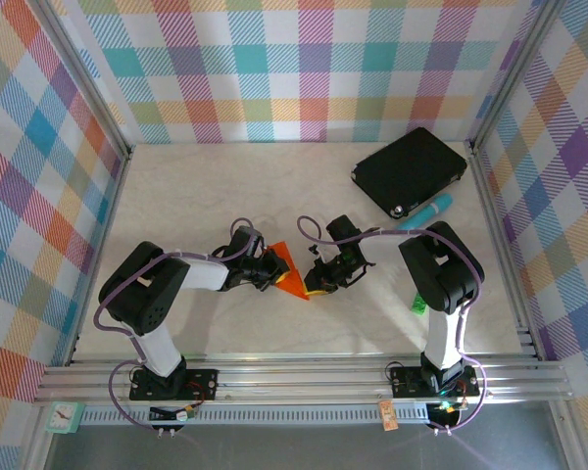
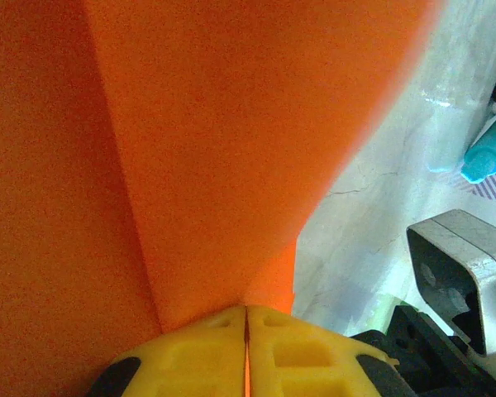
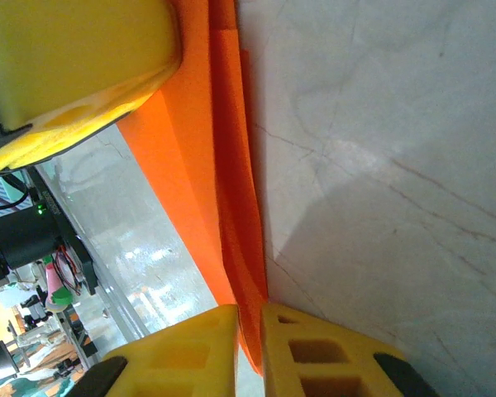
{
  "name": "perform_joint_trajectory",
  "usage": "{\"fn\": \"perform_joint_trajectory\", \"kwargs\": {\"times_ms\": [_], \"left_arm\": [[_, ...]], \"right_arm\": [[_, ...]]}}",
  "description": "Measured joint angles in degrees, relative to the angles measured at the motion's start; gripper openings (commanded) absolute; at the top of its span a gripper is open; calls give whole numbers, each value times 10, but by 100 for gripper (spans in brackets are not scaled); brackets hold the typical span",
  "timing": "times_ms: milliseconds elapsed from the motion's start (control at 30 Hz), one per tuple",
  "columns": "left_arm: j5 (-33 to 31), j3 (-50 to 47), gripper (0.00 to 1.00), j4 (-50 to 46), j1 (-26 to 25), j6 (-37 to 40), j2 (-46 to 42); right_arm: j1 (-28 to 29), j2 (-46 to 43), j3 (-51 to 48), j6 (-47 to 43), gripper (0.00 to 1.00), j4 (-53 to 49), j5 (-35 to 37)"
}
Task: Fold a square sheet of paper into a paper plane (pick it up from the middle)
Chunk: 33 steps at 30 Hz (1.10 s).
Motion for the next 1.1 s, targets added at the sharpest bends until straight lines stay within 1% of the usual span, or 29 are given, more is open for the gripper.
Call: {"fn": "perform_joint_trajectory", "kwargs": {"times_ms": [167, 333, 533, 667, 800, 1100], "left_arm": [[0, 0, 10, -1, 0, 1, 0], [0, 4, 10, -10, 0, 5, 0], [0, 10, 10, -21, 0, 15, 2], [1, 10, 10, -21, 0, 18, 3], [1, 11, 10, -19, 0, 18, 4], [3, 14, 10, -19, 0, 18, 7]], "right_arm": [[0, 0, 2, 0, 20, -2, 0], [1, -8, 4, 4, 28, -5, 6], [0, -37, 17, 12, 38, -24, 47], [0, -40, 48, 11, 39, -33, 74], [0, -30, 81, 11, 40, -37, 82], [11, 26, 121, 11, 35, -43, 85]]}}
